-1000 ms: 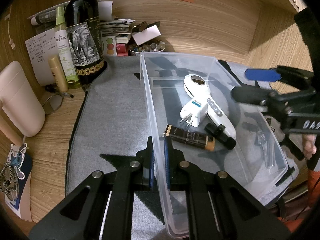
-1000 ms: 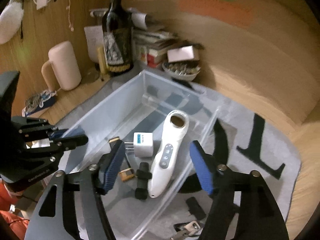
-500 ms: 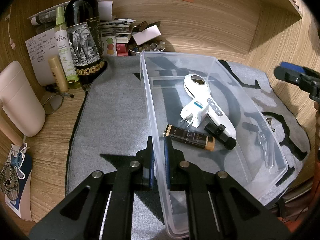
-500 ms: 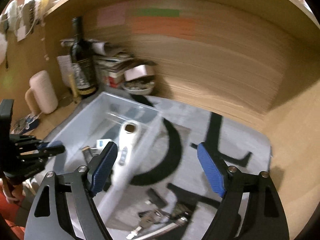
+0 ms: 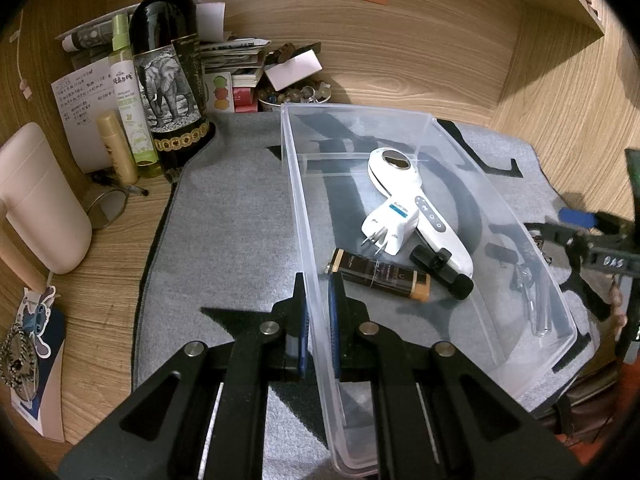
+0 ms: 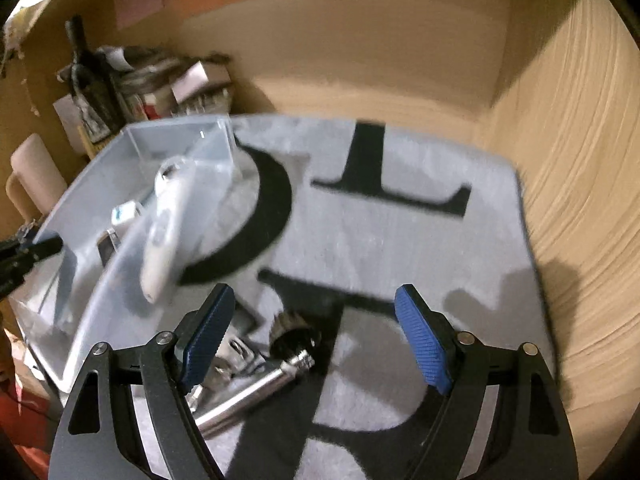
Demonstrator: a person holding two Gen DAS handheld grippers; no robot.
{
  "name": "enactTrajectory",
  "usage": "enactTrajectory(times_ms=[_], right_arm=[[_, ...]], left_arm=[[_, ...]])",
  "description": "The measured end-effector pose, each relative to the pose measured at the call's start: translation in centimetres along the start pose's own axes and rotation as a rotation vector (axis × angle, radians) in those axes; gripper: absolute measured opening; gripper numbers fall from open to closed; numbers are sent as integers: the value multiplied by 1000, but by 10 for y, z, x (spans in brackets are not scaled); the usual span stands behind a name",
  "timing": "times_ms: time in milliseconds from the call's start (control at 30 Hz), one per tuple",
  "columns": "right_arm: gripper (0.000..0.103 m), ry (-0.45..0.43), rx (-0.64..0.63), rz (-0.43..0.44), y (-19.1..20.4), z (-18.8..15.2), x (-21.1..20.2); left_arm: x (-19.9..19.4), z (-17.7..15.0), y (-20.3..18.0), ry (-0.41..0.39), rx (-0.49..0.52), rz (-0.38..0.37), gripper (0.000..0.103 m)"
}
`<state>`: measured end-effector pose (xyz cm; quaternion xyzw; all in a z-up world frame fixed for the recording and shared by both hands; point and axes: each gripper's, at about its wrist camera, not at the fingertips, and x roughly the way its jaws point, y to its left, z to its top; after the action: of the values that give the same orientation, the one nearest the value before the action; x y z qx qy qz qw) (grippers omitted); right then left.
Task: Organize rigid objects
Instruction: 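Move the right gripper to the black round cap on the rug and grasp it, then carry the black round cap into the box and open the right gripper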
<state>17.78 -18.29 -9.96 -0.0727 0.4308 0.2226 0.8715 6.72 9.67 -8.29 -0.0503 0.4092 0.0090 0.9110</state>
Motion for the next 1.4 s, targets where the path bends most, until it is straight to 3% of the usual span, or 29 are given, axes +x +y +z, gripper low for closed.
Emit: enactTrajectory(times_ms=[100, 267, 400, 533, 1400], right_arm=[[77, 38, 37, 35, -5, -7, 12], [58, 74, 42, 68, -5, -13, 22], [47, 68, 14, 63, -1, -14, 24], [30, 59, 0, 84, 0, -13, 22], [30, -177, -147, 59, 46, 40, -41]], left_arm=[[0, 0, 0, 0, 0, 0, 8], [0, 0, 0, -1, -1, -1, 8], [-1, 0, 1, -1, -2, -2, 8], [-2, 0, 2, -2, -2, -3, 8], [-2, -1, 0, -1, -3, -2, 8]])
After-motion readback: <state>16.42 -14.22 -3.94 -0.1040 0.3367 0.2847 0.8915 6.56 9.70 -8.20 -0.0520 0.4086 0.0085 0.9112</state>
